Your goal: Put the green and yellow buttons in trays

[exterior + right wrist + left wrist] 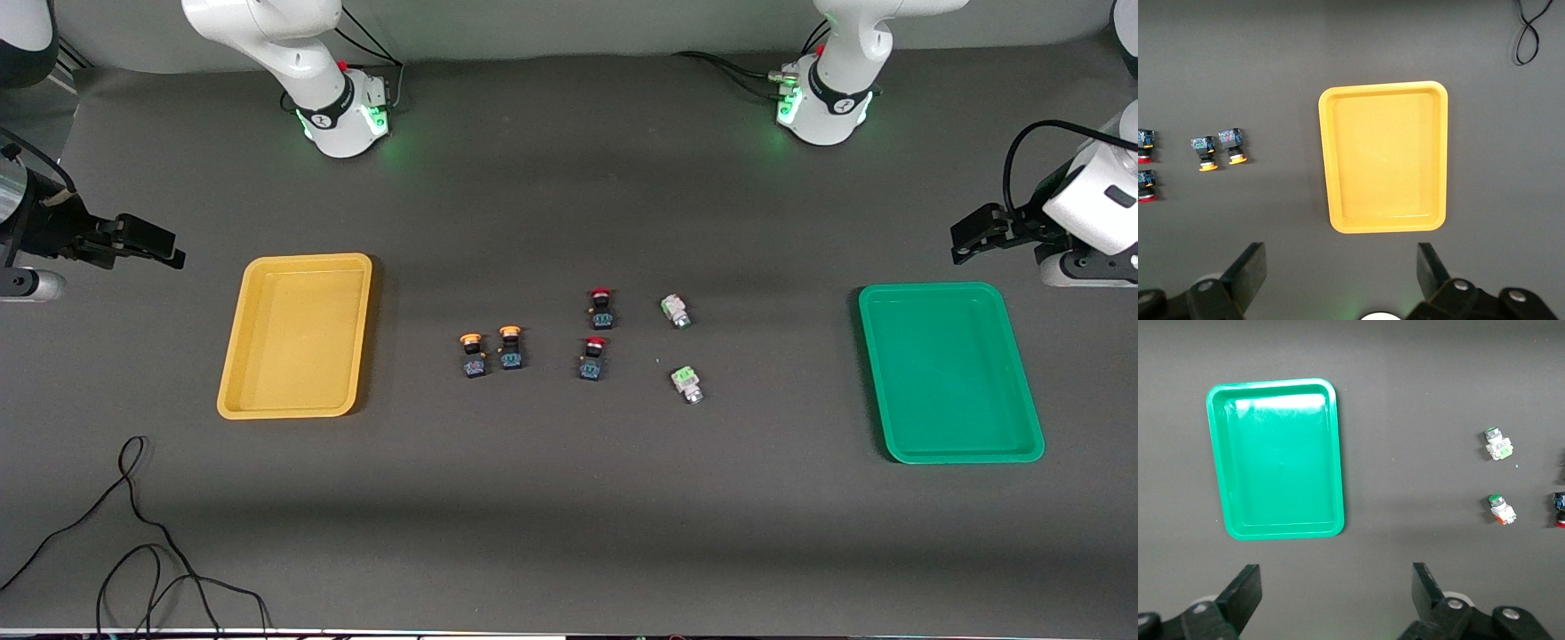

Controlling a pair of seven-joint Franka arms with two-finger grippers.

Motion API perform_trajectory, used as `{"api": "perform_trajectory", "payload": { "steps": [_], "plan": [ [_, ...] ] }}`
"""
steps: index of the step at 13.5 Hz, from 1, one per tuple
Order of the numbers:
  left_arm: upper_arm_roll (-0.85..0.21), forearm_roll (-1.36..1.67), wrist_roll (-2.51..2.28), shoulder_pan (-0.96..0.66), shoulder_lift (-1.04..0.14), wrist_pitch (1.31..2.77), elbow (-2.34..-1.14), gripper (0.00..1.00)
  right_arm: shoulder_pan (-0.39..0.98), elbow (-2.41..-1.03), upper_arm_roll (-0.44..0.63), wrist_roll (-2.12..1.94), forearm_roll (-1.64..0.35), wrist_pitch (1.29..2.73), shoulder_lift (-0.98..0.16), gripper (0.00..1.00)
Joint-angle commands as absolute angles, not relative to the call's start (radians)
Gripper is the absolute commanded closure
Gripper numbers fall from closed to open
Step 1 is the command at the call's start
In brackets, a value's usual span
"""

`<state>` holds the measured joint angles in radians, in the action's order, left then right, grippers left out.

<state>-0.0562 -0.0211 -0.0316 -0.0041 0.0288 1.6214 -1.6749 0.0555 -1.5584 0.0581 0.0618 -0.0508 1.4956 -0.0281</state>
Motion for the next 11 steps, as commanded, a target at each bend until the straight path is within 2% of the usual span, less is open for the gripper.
{"api": "perform_trajectory", "payload": {
  "steps": [1,11],
  "plan": [
    [-0.051,-0.015,-0.025,-0.011,0.043,1.609,-1.677,0.0,0.061,-1.554,0.055,0.055,-0.038,1.508,-0.028,0.0],
    [-0.049,0.002,-0.026,-0.011,0.043,1.605,-1.677,0.0,0.063,-1.536,0.049,0.058,-0.038,1.503,-0.046,0.0]
  ]
}}
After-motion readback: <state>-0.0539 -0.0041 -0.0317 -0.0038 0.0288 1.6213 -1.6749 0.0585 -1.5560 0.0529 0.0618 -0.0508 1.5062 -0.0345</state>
